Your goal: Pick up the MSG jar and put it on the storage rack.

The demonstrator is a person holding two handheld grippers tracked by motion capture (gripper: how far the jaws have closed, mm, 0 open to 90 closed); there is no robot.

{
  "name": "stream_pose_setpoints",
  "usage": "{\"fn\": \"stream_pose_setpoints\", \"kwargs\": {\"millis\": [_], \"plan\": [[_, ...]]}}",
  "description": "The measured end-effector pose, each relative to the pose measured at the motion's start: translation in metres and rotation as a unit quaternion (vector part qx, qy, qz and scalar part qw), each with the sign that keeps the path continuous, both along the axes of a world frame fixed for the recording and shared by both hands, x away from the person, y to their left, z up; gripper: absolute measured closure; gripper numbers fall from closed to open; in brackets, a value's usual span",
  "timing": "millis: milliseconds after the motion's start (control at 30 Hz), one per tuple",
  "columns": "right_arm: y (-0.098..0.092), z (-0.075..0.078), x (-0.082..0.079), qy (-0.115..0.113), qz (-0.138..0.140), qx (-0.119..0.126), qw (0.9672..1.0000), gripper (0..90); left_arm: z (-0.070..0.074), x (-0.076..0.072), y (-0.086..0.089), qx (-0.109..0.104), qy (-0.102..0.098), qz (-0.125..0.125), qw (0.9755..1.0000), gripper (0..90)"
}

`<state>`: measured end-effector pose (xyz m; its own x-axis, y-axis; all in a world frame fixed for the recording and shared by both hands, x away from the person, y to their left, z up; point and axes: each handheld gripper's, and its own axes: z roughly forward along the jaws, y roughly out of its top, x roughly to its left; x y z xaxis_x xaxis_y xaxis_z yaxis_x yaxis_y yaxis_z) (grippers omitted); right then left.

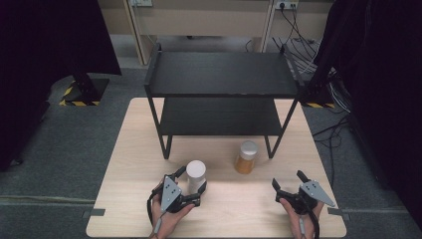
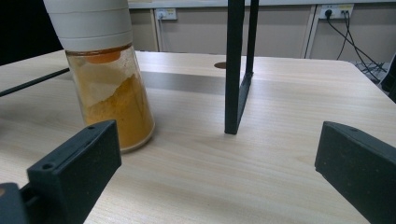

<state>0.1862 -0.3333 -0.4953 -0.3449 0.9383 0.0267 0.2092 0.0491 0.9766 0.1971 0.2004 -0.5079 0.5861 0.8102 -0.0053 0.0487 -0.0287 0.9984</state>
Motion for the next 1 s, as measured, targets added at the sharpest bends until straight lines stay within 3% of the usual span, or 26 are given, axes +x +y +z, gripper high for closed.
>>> {"fn": "stream_pose_setpoints", "kwargs": {"millis": [133, 433, 900, 1000], "plan": [[0.0, 0.0, 0.0, 0.0, 0.0, 0.001, 1.0, 0.7, 0.005, 0.002, -0.005, 0.006, 0.005, 0.006, 0.9999, 18.8], [0.0, 0.0, 0.0, -0.001, 0.0, -0.003, 1.0, 0.7, 0.001, 0.0, -0.012, -0.005, 0.002, 0.021, 0.9998, 33.2], [0.001, 0.0, 0.0, 0.0, -0.001, -0.004, 1.0, 0.9, 0.002, 0.001, -0.01, -0.005, 0.004, 0.017, 0.9998, 33.8], [0.001, 0.0, 0.0, 0.0, -0.001, -0.004, 1.0, 0.9, 0.006, 0.001, -0.01, 0.005, 0.005, 0.017, 0.9998, 33.7]]}}
